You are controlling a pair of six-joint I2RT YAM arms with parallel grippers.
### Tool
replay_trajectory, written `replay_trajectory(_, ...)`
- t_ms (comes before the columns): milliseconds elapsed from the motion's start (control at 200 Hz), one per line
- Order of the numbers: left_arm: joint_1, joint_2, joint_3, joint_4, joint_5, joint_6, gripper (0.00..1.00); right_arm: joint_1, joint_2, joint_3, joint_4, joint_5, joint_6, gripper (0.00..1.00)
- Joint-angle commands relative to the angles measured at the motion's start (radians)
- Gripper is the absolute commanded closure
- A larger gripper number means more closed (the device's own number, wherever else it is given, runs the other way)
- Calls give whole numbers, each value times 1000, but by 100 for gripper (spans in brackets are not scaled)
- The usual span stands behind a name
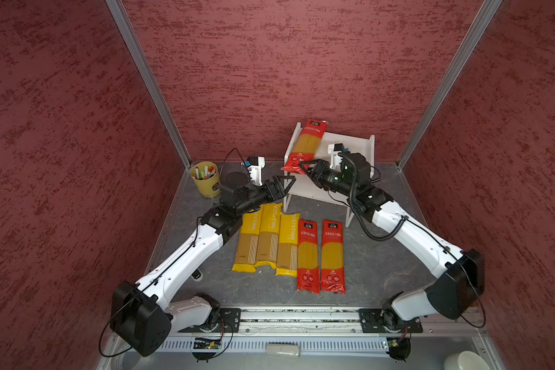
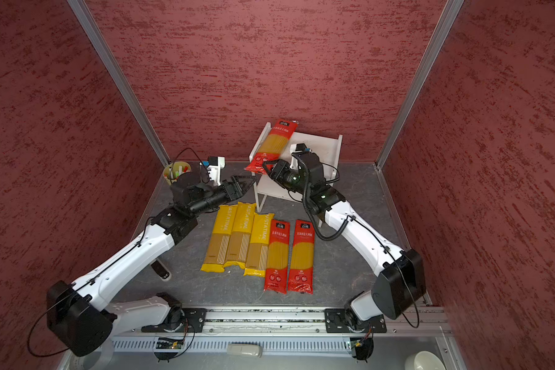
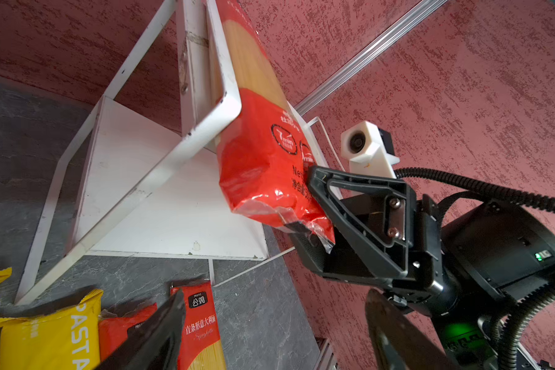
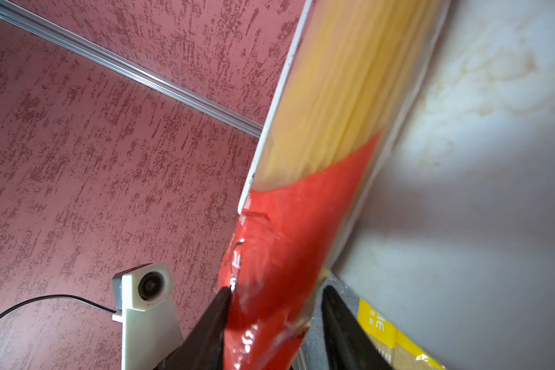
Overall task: Arrange pasta packages on shelves
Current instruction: Place the pasta bag on the shelf.
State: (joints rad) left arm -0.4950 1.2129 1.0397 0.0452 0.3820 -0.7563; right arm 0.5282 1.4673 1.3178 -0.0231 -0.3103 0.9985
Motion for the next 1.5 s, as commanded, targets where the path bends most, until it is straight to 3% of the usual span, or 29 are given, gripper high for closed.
replay_trajectory(0,-3,-27,-24,3,-22,46,13,-3,-67,-61,28,-20,-9,46)
replay_trajectory(271,-117,-106,-141,-37,-240,187,13,31,-253,-296,-4,31,-80,41)
replay_trajectory(531,-145,-74,-152,-1,-229,172,12,38,-292,-365,34,48,-51,41)
replay_trajectory(686,-139,-65,-182,-2,-230,155,12,39,-315,-411,189,69,17,38)
replay_trajectory(822,-131,-90,-211,13,-238,129,12,41,-280,-401,341,56,108,27)
replay_trajectory(1092,-125,-117,-228,19,-253,128,12,41,-117,-267,452,65,242,26)
replay_trajectory(1333,-126,-125,-236,23,-253,113,12,41,0,-129,422,68,255,36)
replay_trajectory(1498,-128,-125,-237,23,-254,111,12,41,-2,-128,376,48,241,66)
